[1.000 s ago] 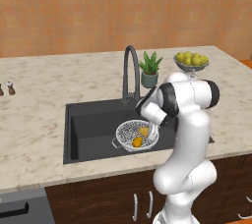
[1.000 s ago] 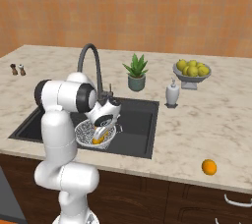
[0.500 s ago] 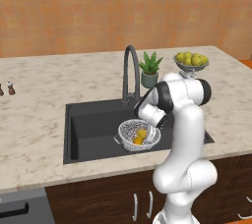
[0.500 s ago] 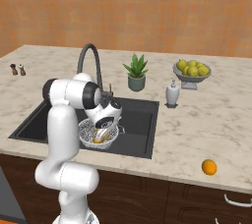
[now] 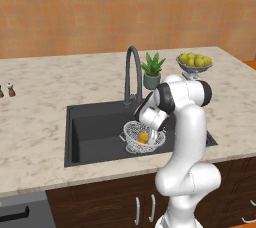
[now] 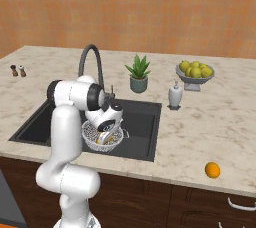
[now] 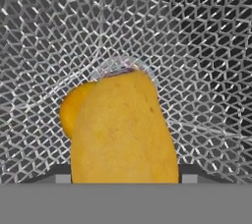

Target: Put the colander in the sink, put the orange, mango, mango in the colander, and turn on the sink faucet and pour water over the colander.

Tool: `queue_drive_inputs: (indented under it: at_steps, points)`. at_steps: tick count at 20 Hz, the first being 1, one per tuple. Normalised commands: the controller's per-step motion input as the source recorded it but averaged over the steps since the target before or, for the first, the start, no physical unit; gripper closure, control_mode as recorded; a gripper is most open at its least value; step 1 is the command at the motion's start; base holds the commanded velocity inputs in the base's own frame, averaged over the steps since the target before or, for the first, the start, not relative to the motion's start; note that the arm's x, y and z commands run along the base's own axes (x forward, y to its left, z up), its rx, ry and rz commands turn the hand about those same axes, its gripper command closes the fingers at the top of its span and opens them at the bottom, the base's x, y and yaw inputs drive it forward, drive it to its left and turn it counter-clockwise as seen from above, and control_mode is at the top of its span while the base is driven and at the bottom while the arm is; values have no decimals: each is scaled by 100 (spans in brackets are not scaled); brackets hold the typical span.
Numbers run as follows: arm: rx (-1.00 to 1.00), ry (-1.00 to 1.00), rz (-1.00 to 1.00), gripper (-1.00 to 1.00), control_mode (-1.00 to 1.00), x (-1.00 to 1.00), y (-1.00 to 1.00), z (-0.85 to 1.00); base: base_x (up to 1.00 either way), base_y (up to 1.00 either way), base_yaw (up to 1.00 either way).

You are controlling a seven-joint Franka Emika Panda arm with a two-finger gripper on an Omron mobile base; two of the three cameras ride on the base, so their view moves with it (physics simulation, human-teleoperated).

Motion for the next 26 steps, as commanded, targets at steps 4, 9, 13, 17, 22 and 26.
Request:
queue_drive_inputs:
  at_steps: [4,9,13,17,22,26]
  points:
    - [-6,0,-2,-100,-100,0,0,16,0,0,0]
    - [-1,0,-3,-100,-100,-1,-1,42,0,0,0]
    - [0,0,-2,-100,-100,-12,-11,58,0,0,0]
    - [0,0,-1,-100,-100,-23,-29,60,0,0,0]
    - [0,0,0,-100,-100,-21,-33,72,0,0,0]
    - [0,0,0,-100,-100,-26,-36,81,0,0,0]
